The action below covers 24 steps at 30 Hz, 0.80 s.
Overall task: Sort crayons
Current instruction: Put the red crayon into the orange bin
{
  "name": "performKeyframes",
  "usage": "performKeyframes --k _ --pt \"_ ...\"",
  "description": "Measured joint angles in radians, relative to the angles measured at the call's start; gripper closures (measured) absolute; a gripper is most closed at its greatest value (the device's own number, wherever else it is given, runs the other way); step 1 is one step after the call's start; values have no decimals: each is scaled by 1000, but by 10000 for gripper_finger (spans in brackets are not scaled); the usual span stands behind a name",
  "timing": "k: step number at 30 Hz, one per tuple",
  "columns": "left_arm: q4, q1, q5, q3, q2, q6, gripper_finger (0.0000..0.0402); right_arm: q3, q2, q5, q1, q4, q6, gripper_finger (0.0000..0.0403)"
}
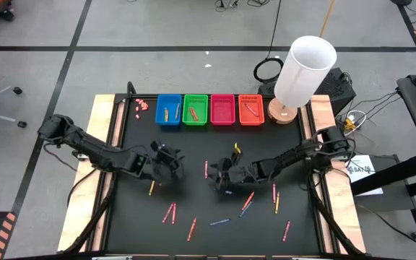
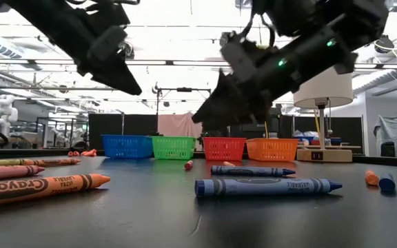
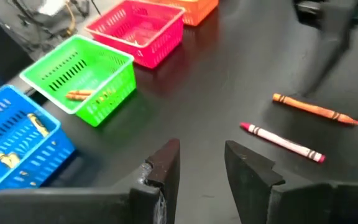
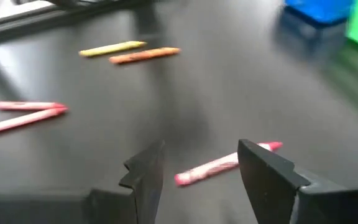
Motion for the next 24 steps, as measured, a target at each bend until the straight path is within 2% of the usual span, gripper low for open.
performKeyframes --k 4,11,14,24 --pt "3 -42 -76 -20 0 -25 276 0 0 27 51 29 3 216" --pt "10 -51 -83 -25 0 -25 276 0 11 308 116 -33 107 216" --pt "10 -51 -83 -25 0 -25 276 11 16 342 142 -26 111 216" --pt "6 -51 -78 -25 0 -26 276 38 23 339 188 -65 31 216"
